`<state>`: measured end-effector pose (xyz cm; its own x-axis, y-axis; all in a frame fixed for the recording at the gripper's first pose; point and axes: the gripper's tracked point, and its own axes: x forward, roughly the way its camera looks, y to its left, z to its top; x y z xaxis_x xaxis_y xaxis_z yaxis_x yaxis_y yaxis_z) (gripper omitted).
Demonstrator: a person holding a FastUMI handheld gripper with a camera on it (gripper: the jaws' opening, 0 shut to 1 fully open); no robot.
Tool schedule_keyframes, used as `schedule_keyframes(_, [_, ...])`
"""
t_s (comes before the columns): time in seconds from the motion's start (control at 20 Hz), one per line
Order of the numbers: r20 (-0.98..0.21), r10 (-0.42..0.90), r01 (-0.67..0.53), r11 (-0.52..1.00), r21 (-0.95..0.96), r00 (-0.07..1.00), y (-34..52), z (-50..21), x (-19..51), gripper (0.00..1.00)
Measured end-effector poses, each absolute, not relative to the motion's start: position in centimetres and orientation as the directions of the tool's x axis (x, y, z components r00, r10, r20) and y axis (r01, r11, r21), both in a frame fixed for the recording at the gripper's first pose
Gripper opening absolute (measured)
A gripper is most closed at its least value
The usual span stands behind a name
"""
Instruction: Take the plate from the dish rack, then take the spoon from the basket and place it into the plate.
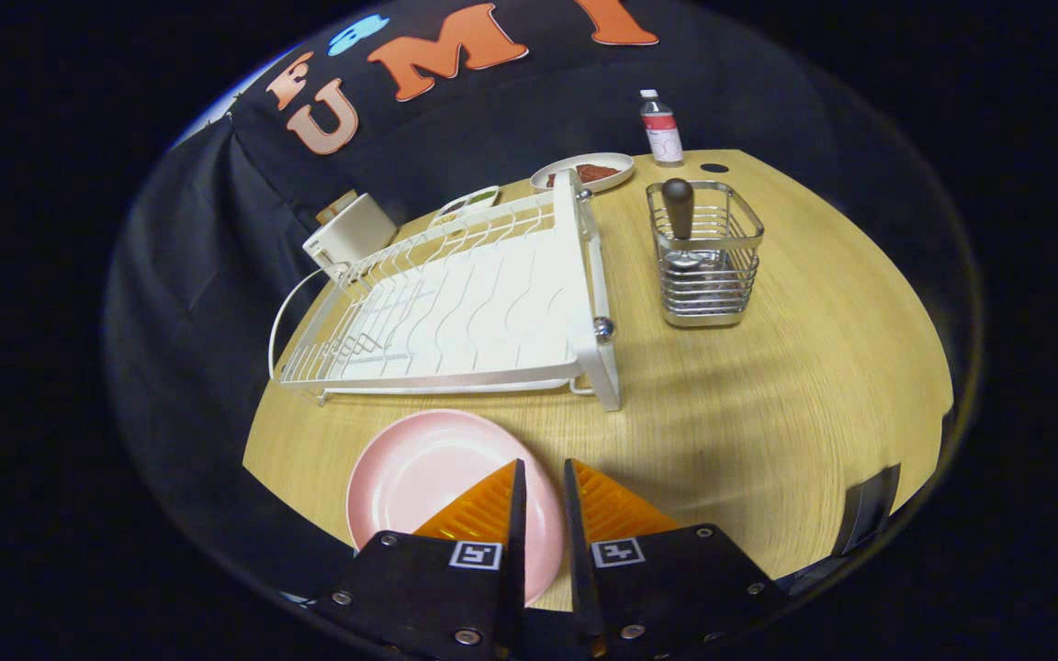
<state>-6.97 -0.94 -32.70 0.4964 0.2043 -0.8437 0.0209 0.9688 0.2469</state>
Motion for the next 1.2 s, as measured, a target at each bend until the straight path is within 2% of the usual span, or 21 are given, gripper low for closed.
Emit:
schedule_keyframes(0.15, [-0.825,0.186,0.026,0.971,0.236,0.534,-2.0,-32.1,-6.2,0.28])
schedule_keyframes(0.4, [-0.734,0.090,0.039,0.987,0.157,0.673,-4.9,-28.1,-3.3,0.58])
schedule_keyframes(0.6, [-0.625,-0.005,0.045,0.998,0.048,0.781,-7.3,-25.4,-0.7,0.72])
schedule_keyframes(0.7, [-0.568,-0.032,0.031,0.999,-0.011,0.822,-7.6,-24.7,0.5,0.76])
schedule_keyframes(1.0, [-0.475,-0.092,0.062,0.995,-0.078,0.875,-8.4,-25.5,3.6,0.74])
schedule_keyframes(1.15, [-0.444,-0.123,0.091,0.991,-0.093,0.888,-9.1,-26.2,4.6,0.61])
schedule_keyframes(1.2, [-0.436,-0.128,0.093,0.991,-0.101,0.891,-9.1,-26.4,4.8,0.53])
